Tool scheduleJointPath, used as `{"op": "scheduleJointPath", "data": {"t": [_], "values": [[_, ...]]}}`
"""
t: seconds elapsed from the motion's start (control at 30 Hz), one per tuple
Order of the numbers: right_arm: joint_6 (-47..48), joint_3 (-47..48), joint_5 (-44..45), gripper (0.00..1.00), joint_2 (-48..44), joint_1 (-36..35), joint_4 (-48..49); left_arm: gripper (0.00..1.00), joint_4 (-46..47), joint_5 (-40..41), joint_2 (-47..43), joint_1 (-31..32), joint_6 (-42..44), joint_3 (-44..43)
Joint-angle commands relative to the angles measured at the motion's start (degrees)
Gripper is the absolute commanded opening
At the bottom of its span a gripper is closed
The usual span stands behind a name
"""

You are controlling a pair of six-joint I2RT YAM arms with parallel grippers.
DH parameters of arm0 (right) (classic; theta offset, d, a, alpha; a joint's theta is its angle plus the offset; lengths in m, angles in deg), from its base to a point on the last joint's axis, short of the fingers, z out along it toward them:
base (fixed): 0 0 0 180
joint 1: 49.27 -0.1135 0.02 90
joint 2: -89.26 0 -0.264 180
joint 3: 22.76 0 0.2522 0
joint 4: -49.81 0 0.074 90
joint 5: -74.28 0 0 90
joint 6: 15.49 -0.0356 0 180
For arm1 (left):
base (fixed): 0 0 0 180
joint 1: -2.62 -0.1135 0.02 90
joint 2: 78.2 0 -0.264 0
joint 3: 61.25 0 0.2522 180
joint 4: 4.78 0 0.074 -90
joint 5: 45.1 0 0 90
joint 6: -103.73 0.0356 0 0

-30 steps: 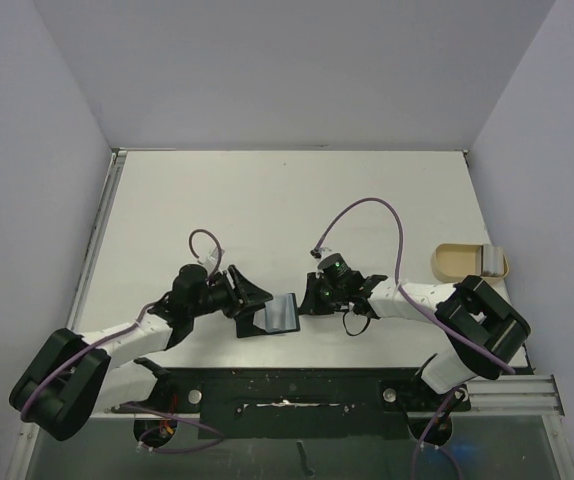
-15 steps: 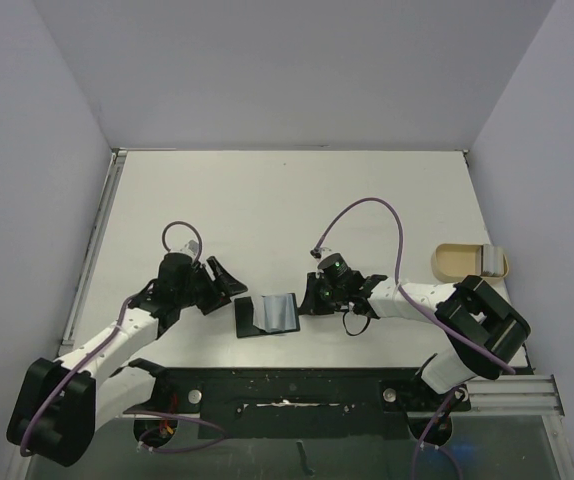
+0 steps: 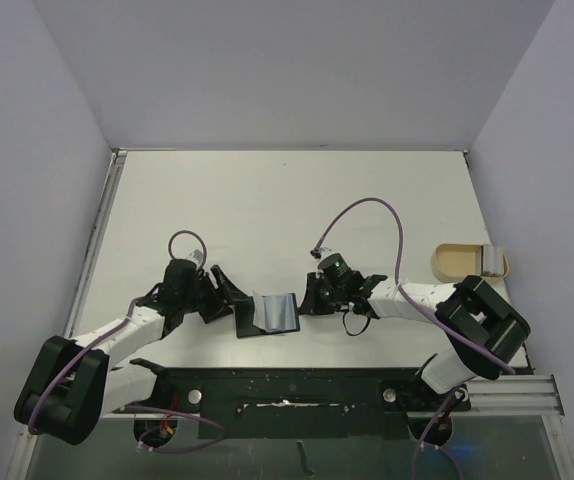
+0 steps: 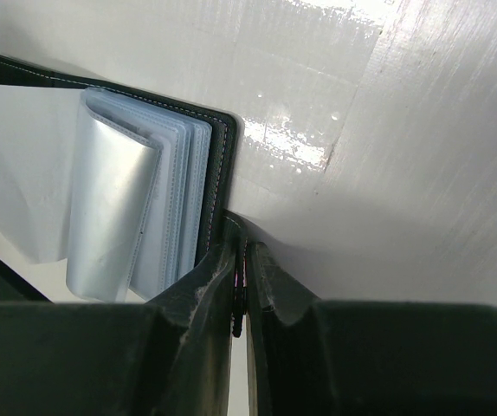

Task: Put the credit cards into the card holder
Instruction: Close the card holder at the center of the board.

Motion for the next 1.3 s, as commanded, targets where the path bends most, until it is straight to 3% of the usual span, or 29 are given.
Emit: {"op": "scheduleJointPath", "data": {"t": [0.0, 0.27, 0.6, 0.8, 1.1, 1.27], "values": [[0.48, 1.85, -0.08, 0.05, -0.29, -0.43, 1.28, 0.64, 7.58, -3.54, 1.13, -0.23, -2.16, 2.14], [0.57, 1.85, -0.19, 0.05, 0.12, -0.44, 1.53, 0.64, 14.79, -9.39, -2.08, 0.1, -8.32, 3.95], [0.4, 1.76, -0.42, 0.05, 0.25, -0.47, 1.93, 0.64, 20.08, -10.94, -7.45, 1.52, -13.75, 4.4], [0.31, 1.94, -0.45, 0.05, 0.3, -0.47, 2.07, 0.64, 28.34, -10.6, -3.31, 4.97, -16.32, 5.01], [0.31, 2.03, -0.02, 0.1, -0.1, -0.47, 1.77, 0.61, 31.65, -8.42, 3.33, 11.53, -14.34, 0.47], [0.49, 2.29, 0.2, 0.12, -0.39, -0.48, 1.45, 0.54, 36.47, -8.42, 8.66, 12.73, -14.4, 0.14]]}}
